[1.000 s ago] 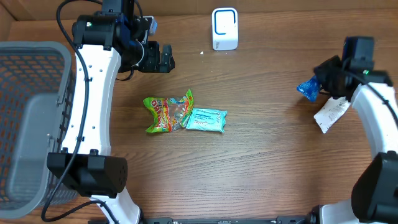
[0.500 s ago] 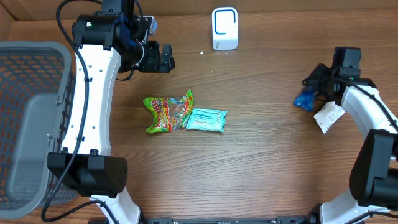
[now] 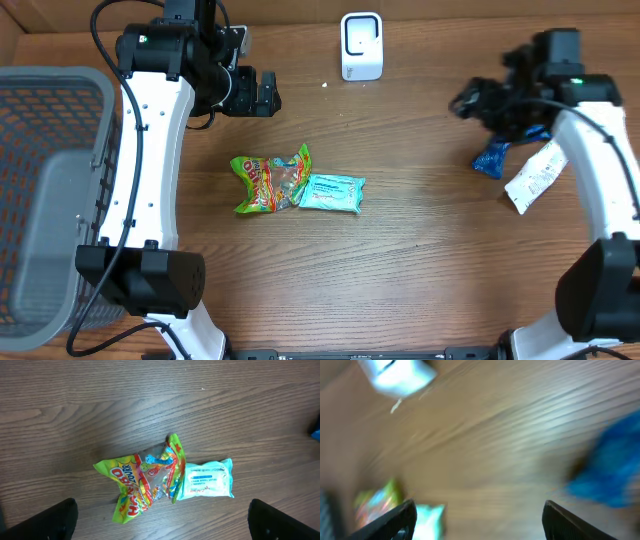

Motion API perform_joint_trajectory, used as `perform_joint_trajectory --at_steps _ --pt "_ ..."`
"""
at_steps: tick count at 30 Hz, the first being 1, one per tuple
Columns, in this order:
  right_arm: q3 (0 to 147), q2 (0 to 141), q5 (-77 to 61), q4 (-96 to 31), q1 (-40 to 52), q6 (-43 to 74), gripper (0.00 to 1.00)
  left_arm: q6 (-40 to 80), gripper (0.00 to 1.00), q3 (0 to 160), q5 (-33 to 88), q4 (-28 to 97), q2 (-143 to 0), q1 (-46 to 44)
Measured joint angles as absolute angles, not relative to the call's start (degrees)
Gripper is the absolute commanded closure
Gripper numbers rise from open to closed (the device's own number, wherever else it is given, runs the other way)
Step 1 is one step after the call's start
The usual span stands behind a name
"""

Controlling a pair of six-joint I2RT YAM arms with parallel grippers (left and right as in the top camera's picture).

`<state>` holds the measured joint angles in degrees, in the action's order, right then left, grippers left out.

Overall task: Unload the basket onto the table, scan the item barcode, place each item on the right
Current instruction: 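Reach the right gripper to the light-blue wipes packet and grasp it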

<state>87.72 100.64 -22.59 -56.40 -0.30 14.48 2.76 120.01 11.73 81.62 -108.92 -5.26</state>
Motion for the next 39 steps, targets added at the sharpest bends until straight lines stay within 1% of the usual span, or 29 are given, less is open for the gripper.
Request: perform_joint_trajectory --at_steps 2,7,10,14,17,21,27,34,37,39 --pt "87.68 100.49 -24.43 -58.54 3.99 13.78 0.19 2.76 0.00 120.01 11.73 81.62 -108.92 -5.28" --pt "86.21 101.49 -25.12 -58.96 15.38 13.91 0.19 2.76 0.00 120.01 11.73 81.62 -108.92 -5.28" --pt "86.06 103.22 -22.24 -58.24 20.91 16.71 0.21 2.76 0.00 120.01 11.73 81.62 -108.92 -5.26" --pt "85.80 105.75 -16.14 -56.82 26.94 22.87 0.21 2.76 0.00 120.01 11.73 81.62 -108.92 -5.28" --pt "85.78 106.72 -12.62 -56.38 29.54 26.52 0.21 2.76 0.00 120.01 11.73 81.62 -108.92 -5.28" --pt "85.76 107.83 -9.63 -55.42 31.33 29.67 0.18 2.76 0.00 120.01 11.73 81.62 -108.92 -5.28" --pt "85.76 112.46 -11.25 -55.33 30.65 31.38 0.18 2.76 0.00 120.01 11.73 81.62 -108.92 -5.26" --pt "85.69 118.48 -16.23 -54.57 30.13 30.15 0.29 2.76 0.00 120.01 11.73 81.62 -108.92 -5.28" --pt "85.62 119.57 -17.39 -53.93 30.13 29.93 0.37 2.76 0.00 120.01 11.73 81.62 -108.92 -5.28" --pt "84.84 119.70 -18.02 -51.99 30.11 30.04 0.40 2.76 0.00 120.01 11.73 81.62 -108.92 -5.28"
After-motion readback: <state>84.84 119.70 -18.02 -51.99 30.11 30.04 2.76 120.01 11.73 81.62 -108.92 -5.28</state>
